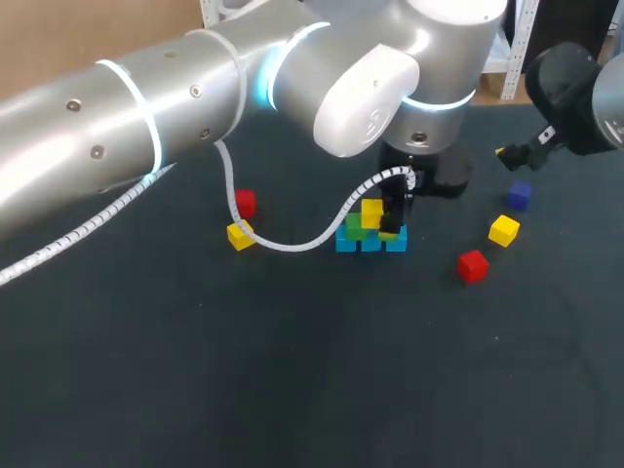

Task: Place the blue cubes, place green cubes on the blue cubes, place the yellow cubes on the green cubes, then place the red cubes on the yellow cubes, and place purple cube on the red cubes.

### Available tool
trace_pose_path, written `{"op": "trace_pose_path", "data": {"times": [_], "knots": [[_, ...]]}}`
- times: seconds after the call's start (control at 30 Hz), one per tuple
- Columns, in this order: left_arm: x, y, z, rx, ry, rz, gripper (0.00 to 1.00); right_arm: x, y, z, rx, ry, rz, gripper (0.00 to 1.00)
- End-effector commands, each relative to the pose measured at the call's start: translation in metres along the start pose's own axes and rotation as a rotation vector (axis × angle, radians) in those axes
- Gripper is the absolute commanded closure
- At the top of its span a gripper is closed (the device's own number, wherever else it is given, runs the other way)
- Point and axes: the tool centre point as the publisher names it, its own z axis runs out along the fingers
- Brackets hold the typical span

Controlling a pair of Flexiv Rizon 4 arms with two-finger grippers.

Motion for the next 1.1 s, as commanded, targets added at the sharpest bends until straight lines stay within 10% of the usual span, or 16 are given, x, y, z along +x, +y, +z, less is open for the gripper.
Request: {"op": "trace_pose_path", "data": {"times": [0.03,0.67,1.1], "knots": [[-0.0009,0.0025,0.0002,0.001,0.004,-0.004,0.69,0.0024,0.0015,0.0004,0.008,-0.010,0.002,0.00],[0.0007,0.0044,0.0016,-0.008,0.009,-0.021,0.71,0.0024,0.0015,0.0004,0.008,-0.010,0.002,0.00],[0.0009,0.0020,0.0026,0.003,0.018,-0.025,0.46,0.0024,0.0015,0.0004,0.008,-0.010,0.002,0.00]]}}
